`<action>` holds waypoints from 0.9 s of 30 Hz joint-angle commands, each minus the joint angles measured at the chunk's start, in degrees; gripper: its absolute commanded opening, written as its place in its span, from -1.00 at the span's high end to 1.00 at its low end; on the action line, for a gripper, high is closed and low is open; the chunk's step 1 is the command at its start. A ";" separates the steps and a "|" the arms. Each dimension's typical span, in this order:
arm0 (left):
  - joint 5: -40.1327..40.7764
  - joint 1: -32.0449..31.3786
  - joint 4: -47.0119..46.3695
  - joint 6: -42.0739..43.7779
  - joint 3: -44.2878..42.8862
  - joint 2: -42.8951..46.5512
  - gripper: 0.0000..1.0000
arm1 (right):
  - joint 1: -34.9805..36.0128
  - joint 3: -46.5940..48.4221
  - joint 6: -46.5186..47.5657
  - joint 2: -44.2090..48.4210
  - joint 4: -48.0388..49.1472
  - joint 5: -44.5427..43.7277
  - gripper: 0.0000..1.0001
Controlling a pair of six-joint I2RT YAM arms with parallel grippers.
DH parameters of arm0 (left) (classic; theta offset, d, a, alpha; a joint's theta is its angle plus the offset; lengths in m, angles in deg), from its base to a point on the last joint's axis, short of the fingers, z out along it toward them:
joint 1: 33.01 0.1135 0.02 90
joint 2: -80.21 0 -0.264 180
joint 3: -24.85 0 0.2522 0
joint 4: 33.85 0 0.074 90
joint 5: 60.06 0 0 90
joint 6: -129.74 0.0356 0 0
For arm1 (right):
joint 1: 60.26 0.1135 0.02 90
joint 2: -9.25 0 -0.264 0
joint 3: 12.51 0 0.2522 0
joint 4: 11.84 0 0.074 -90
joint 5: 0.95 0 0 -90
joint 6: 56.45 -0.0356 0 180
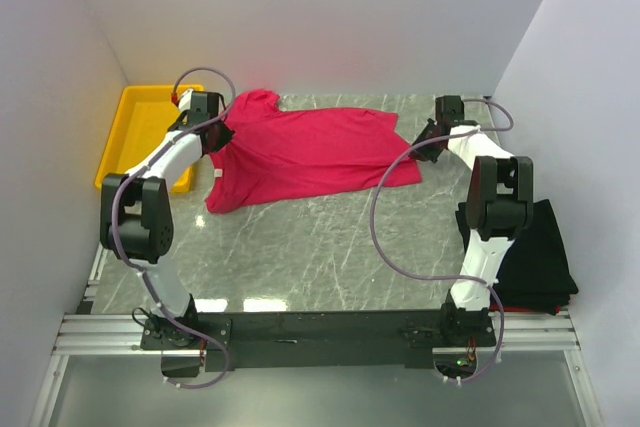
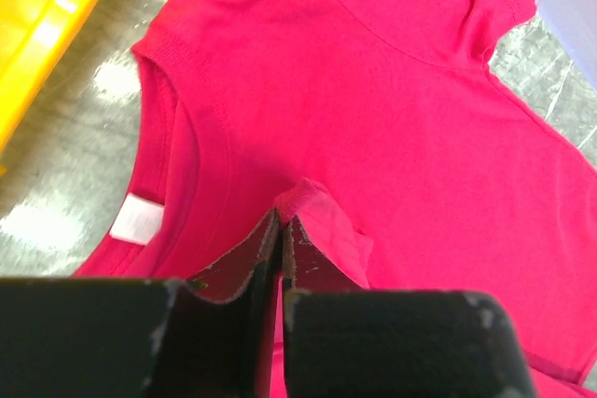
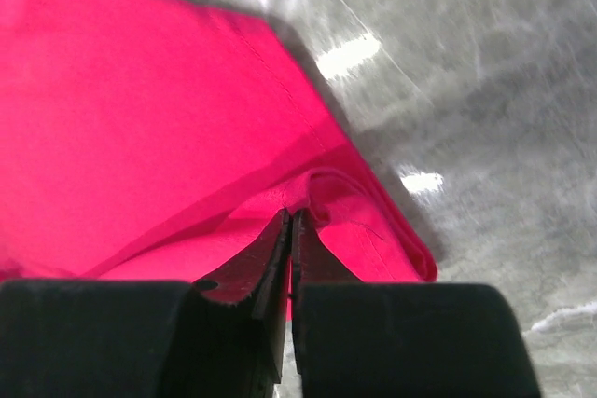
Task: Fold and stack the t-shirts
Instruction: Fold the tshirt
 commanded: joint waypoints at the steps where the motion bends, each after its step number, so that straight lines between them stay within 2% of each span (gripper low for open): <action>1: -2.07 0.85 0.61 3.29 -4.28 -1.41 0.76 | -0.13 4.22 1.64 -0.54 -0.90 0.97 0.82; 5: -4.88 1.55 2.20 4.00 -6.66 -1.68 0.51 | -0.13 4.49 2.00 -0.02 -0.91 1.76 0.51; 6: -5.33 1.55 1.76 3.91 -6.14 -0.11 0.30 | -0.04 4.05 1.91 0.50 -0.73 1.68 0.34; 9: -6.91 1.38 0.44 1.55 -1.40 5.41 0.00 | 0.05 1.77 1.91 3.58 -0.12 0.45 0.12; 10: -7.26 1.12 0.09 0.67 2.61 7.36 -0.03 | 0.22 0.89 1.91 4.63 0.14 -0.08 0.11; 14: -4.02 -2.65 -2.28 -5.83 15.11 20.25 0.07 | 0.23 -8.13 0.42 12.26 3.30 -2.36 0.17; 18: 2.21 -6.61 -2.20 -13.03 25.14 29.32 0.12 | 0.23 -14.22 -0.37 16.41 5.33 -5.00 0.26; 23: 5.12 -9.25 -2.46 -17.79 33.85 35.06 0.11 | 0.23 -18.18 -1.60 16.77 7.61 -4.31 0.25; 27: 4.51 -9.78 -3.95 -18.59 36.23 34.01 0.10 | 0.23 -18.89 -1.87 15.46 8.58 -4.47 0.21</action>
